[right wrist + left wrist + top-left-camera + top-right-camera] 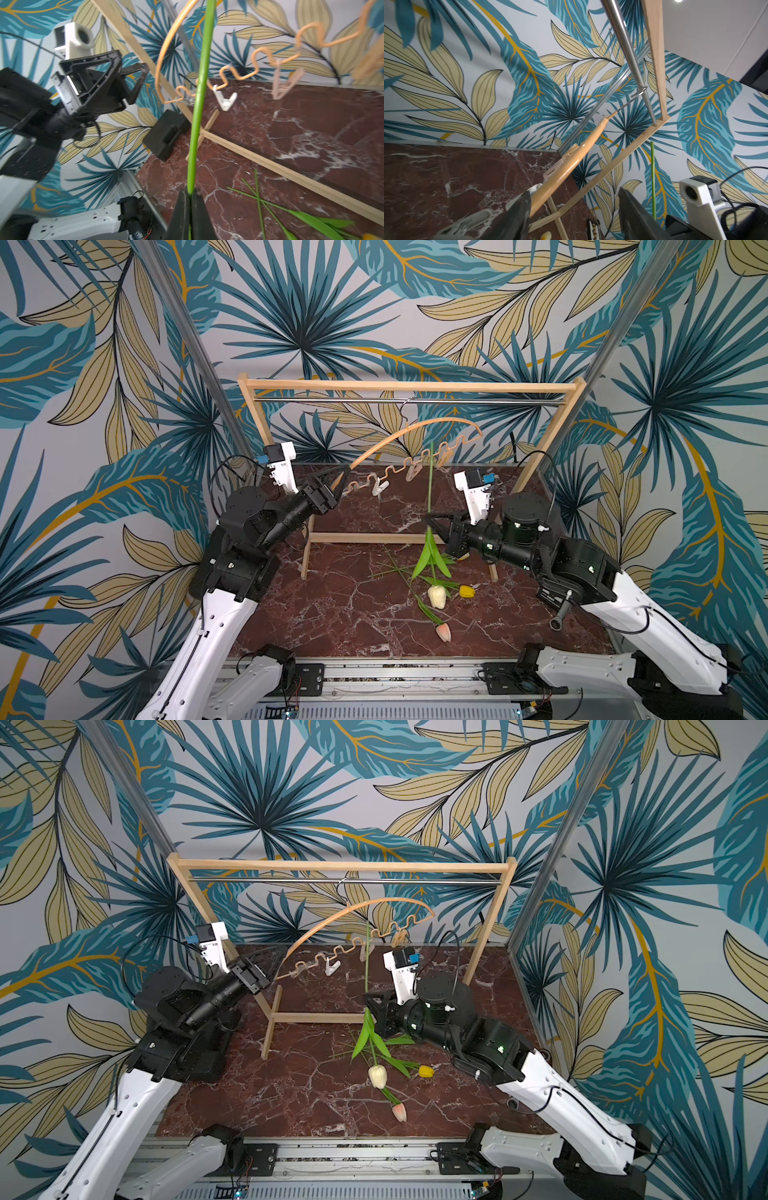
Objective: Dry the flowers on a clothes hanger
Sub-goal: Pick up the flower at the center of the board, then open the clamp at the hanger.
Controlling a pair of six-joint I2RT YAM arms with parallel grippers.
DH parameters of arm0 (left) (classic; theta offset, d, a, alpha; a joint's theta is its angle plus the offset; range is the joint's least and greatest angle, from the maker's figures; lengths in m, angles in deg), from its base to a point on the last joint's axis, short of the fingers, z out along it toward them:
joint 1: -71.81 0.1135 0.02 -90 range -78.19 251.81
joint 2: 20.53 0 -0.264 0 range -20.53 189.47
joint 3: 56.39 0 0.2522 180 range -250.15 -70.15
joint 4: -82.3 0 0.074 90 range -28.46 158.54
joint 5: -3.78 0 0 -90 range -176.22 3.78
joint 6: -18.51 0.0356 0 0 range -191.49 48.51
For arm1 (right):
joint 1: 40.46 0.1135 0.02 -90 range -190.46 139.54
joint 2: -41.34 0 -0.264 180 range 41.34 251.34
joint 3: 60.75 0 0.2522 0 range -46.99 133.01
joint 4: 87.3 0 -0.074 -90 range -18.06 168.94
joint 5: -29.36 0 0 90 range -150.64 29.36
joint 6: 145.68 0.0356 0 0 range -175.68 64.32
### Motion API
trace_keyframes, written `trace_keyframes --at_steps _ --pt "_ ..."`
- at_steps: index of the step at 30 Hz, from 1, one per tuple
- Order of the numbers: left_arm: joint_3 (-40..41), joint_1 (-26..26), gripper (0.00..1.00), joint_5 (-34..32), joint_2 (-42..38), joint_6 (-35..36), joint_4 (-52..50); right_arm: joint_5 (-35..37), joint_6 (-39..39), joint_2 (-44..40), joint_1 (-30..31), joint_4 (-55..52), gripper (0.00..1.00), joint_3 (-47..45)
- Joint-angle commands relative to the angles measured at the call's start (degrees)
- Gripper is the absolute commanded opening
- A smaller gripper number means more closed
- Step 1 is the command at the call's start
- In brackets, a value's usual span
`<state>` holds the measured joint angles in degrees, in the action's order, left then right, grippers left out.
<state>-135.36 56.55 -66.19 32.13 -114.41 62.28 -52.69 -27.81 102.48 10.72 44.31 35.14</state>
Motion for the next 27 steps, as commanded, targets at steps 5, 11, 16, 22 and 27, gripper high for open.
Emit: trace_keyframes --at_steps 5,11,16,22,27 --pt "-2.7 1.4 0.67 -10.0 -2.5 4.1 -8.6 13.2 5.0 -4.4 -4.7 -4.5 0.01 -6.4" --pt "-3.5 1.6 0.67 -16.2 -3.0 5.5 -17.8 20.7 9.3 -6.0 -8.1 -5.6 0.00 -10.1" --pt "-2.0 1.7 0.66 -12.9 -1.2 6.7 -18.6 21.1 10.2 -5.7 -9.8 -5.6 0.00 -11.4" --pt "1.3 1.7 0.69 -4.7 2.3 7.6 -9.9 16.4 7.6 -2.4 -10.8 -5.5 0.00 -9.4" --pt "3.4 1.7 0.70 -4.5 7.3 8.8 -1.1 12.0 6.7 0.6 -12.0 -4.9 0.00 -6.7"
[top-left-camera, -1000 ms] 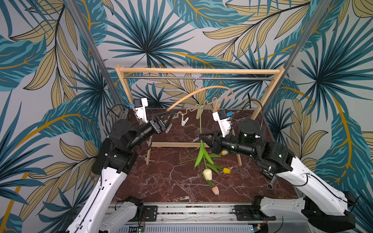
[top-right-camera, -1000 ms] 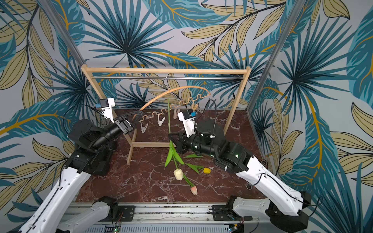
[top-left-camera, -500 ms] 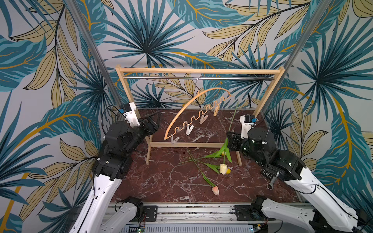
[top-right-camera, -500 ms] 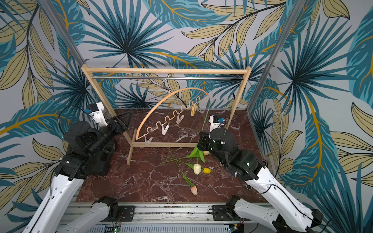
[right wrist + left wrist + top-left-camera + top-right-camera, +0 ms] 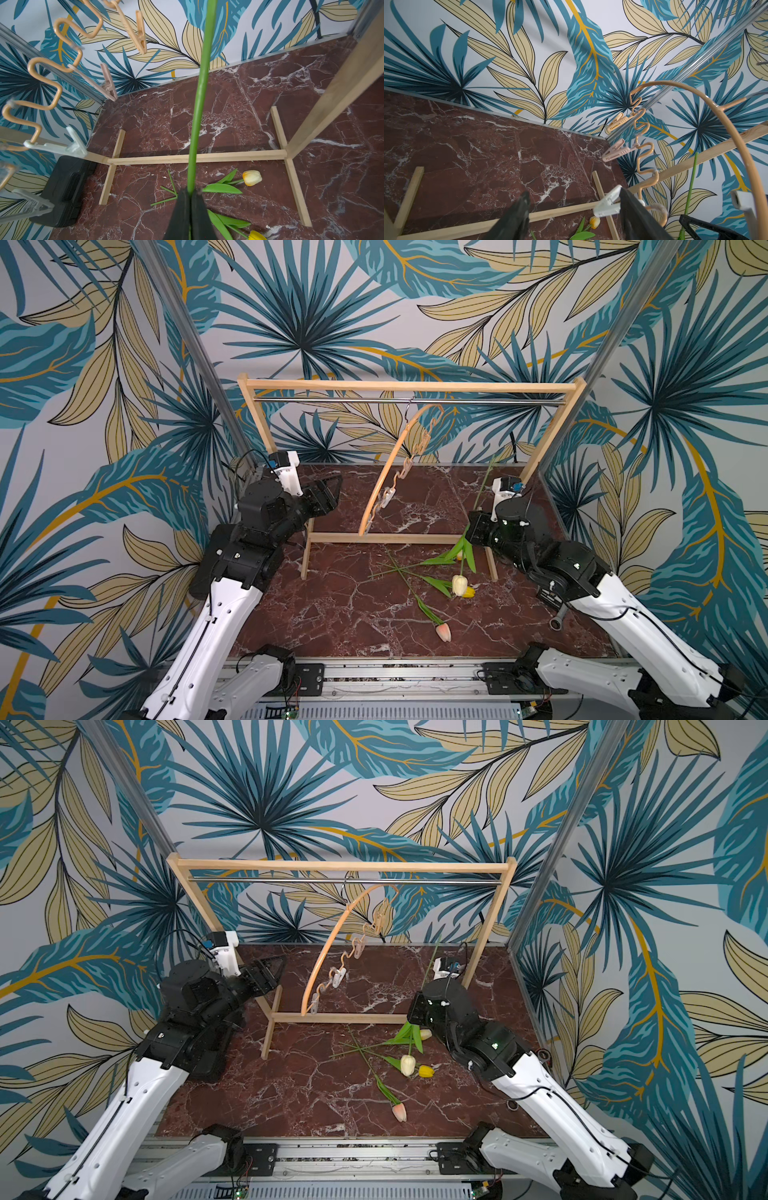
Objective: Dry the flowers on a clothes hanger
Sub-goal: Open the clamp at the hanger.
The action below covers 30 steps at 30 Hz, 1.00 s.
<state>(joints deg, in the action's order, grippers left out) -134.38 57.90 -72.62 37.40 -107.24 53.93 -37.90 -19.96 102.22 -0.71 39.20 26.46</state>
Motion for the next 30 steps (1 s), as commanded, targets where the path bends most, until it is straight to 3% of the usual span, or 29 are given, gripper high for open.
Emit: trace_keyframes --at_steps 1,7,16,23,30 --pt "3.0 0.4 0.70 2.3 2.9 1.5 8.4 -3.1 -1.2 1.4 -0.9 0.1 0.00 2.5" --pt "4.5 0.4 0.71 7.1 7.1 2.8 10.7 -4.9 -2.2 4.5 -3.3 -0.1 0.00 4.4" --pt "4.5 0.4 0.72 9.1 13.3 4.3 13.9 -16.4 -5.0 7.1 -11.0 3.4 0.00 4.1" --pt "-0.2 0.3 0.75 18.9 21.6 4.0 20.8 -25.3 -8.2 10.8 -16.1 5.0 0.00 7.4" --pt "-5.4 0.2 0.76 27.3 29.0 1.8 29.6 -35.7 -13.5 18.2 -17.5 4.7 0.00 15.4"
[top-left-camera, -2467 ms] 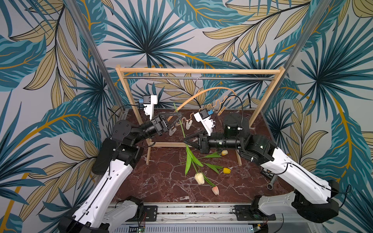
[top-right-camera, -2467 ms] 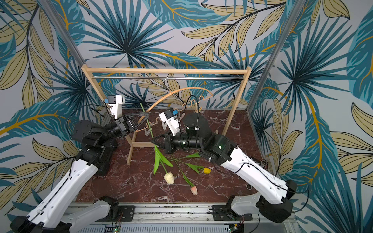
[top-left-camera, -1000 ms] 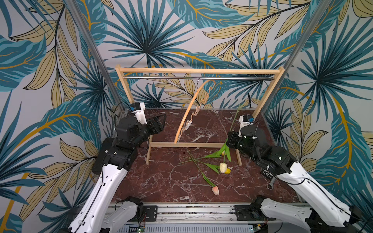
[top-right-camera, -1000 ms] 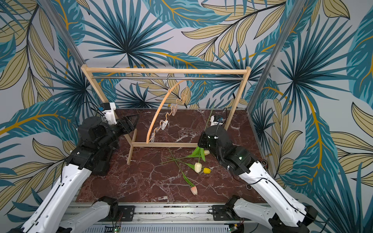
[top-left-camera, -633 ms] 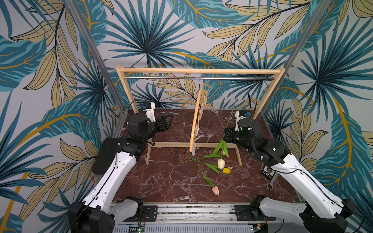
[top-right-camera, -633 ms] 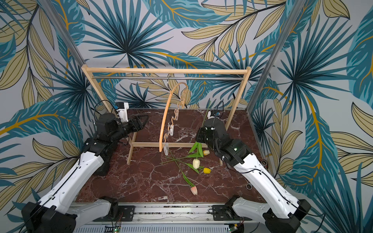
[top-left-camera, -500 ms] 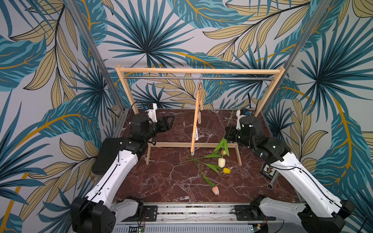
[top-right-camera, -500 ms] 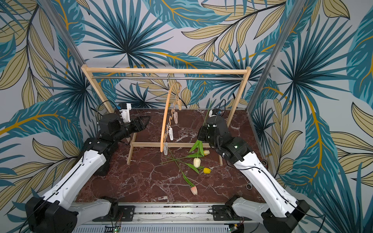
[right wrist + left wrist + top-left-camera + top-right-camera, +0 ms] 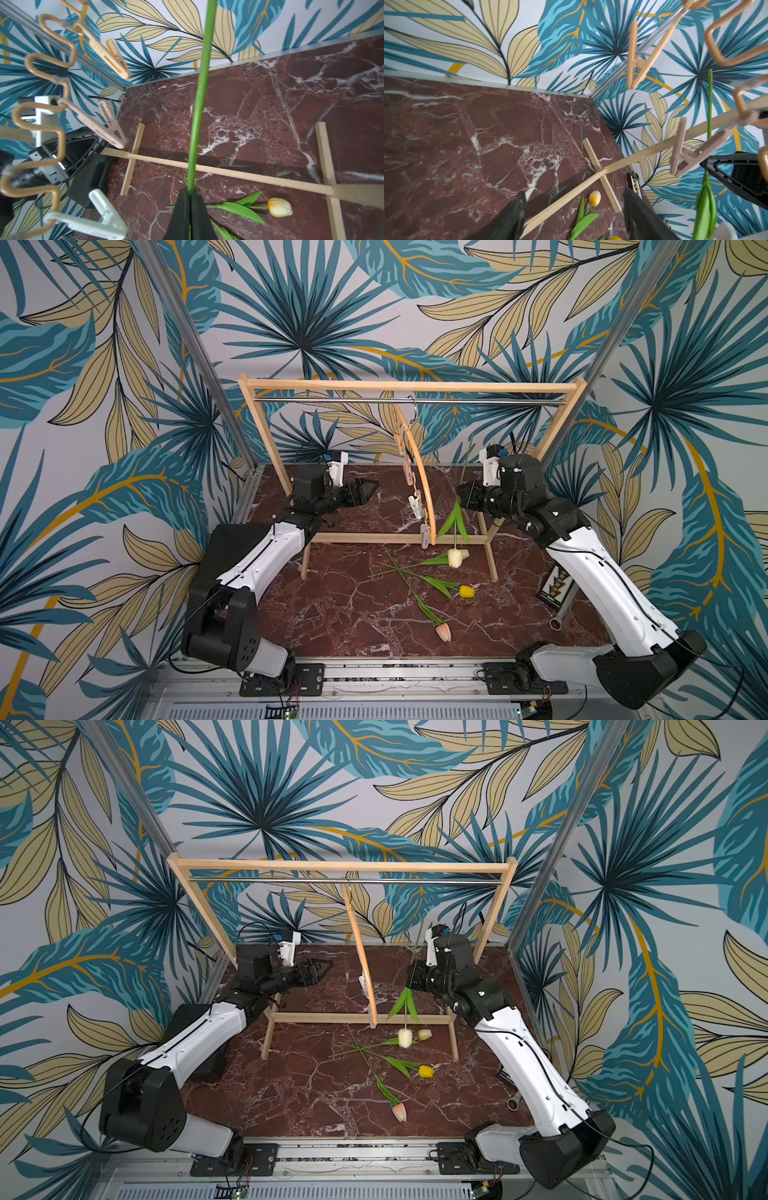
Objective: Dry the flowers on a clothes hanger
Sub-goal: Open the clamp at the hanger.
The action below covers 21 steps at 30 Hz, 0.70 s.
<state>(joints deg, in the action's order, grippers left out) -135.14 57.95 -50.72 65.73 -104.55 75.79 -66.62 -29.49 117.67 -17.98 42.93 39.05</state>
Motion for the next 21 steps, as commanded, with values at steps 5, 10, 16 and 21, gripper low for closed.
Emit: trace_keyframes --at_steps 5,10,16,21 --pt "-6.9 -0.5 0.79 7.2 3.2 -0.3 11.3 -14.9 -7.8 7.9 -0.3 -0.3 0.00 7.4" --pt "-9.0 -0.5 0.79 3.2 4.9 4.3 9.1 -19.5 -9.9 9.2 -0.3 -0.6 0.00 8.1" --pt "-11.3 -0.4 0.74 2.9 6.6 6.4 9.1 -26.9 -11.4 11.2 -0.3 -1.5 0.00 9.3" --pt "-12.4 -0.4 0.63 3.7 7.2 5.4 11.4 -31.3 -12.4 13.9 -0.2 -3.9 0.00 12.4"
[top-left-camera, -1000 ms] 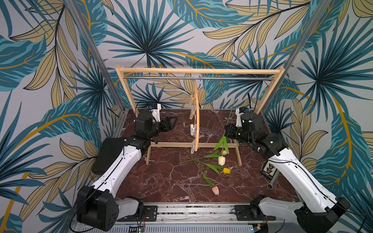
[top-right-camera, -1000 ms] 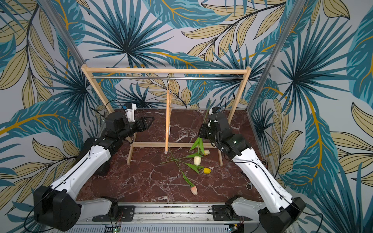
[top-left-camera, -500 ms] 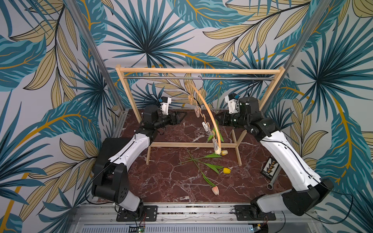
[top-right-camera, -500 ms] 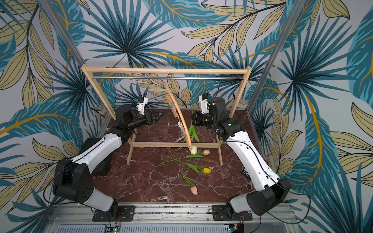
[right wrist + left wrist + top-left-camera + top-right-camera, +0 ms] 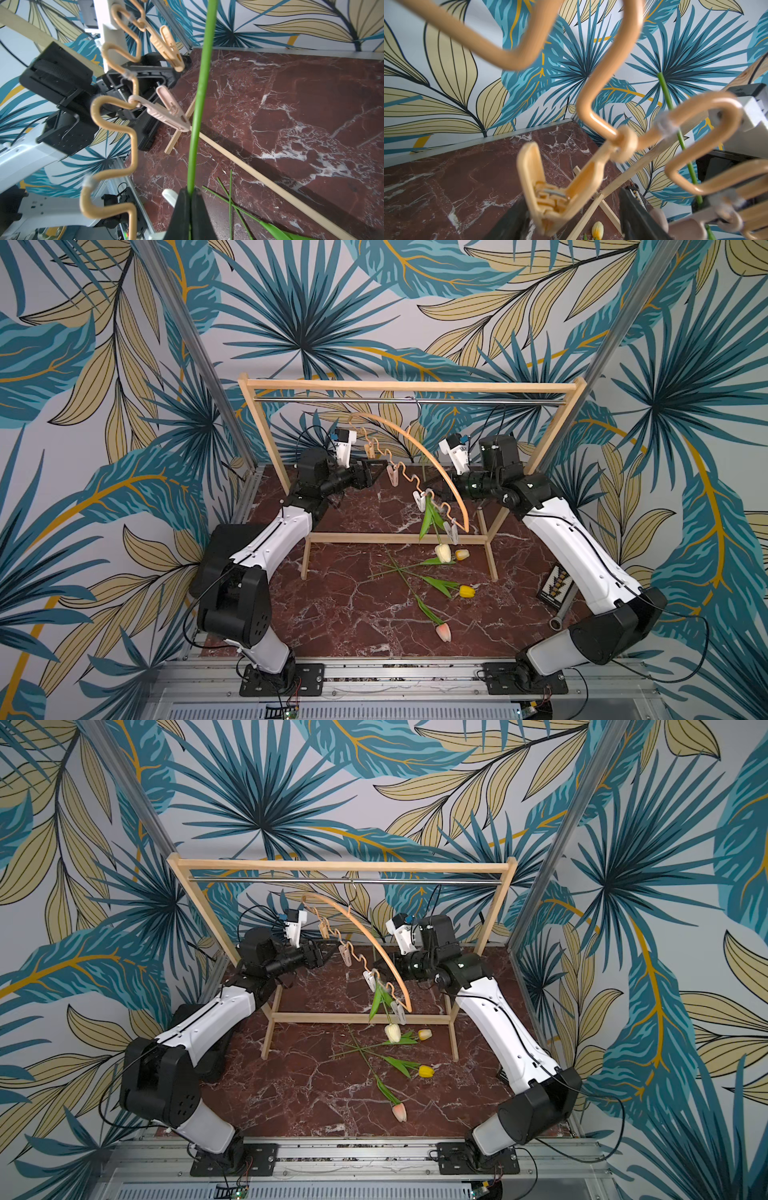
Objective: Dry the flowers on a clothes hanger
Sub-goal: Open the clamp at the hanger.
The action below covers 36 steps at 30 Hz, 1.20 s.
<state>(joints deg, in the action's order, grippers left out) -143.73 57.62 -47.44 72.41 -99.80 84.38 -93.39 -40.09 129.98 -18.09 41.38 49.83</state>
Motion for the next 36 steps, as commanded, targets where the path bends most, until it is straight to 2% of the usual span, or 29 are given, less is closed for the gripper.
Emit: trace_keyframes --at_steps 1,17,23,36 --pt "-4.0 0.0 0.62 0.7 0.7 0.4 3.2 -4.6 -2.0 1.7 -0.1 -2.6 0.00 1.9" --pt "-7.7 -0.1 0.59 3.4 4.9 -1.1 5.3 -7.4 -2.9 1.7 0.0 -3.9 0.00 1.6" --pt "-8.2 -0.2 0.71 4.5 5.8 -1.5 5.9 -8.2 -3.0 2.2 0.0 -4.6 0.00 2.3" --pt "-9.2 -1.3 0.73 5.4 7.4 -1.8 6.0 -7.3 -4.0 3.7 0.0 -6.6 0.00 5.3"
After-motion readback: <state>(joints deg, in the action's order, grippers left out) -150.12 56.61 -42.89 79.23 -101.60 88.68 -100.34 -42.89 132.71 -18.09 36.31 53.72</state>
